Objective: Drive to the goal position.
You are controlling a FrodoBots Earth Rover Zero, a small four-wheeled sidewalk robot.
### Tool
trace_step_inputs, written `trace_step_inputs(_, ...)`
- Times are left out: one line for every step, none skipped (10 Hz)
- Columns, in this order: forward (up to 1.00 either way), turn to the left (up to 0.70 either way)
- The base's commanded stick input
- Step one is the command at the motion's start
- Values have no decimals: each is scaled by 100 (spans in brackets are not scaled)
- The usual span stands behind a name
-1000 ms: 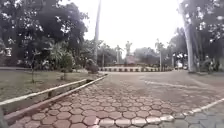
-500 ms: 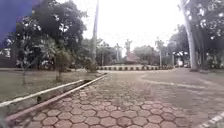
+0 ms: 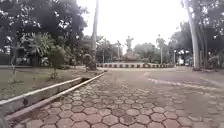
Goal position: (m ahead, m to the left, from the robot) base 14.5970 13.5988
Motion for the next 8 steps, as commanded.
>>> trace_step_inputs(70, 0)
trace_step_inputs(70, 0)
trace_step_inputs(70, 0)
trace_step_inputs(70, 0)
trace_step_inputs(70, 0)
trace_step_inputs(70, 0)
trace_step_inputs(70, 0)
trace_step_inputs(70, 0)
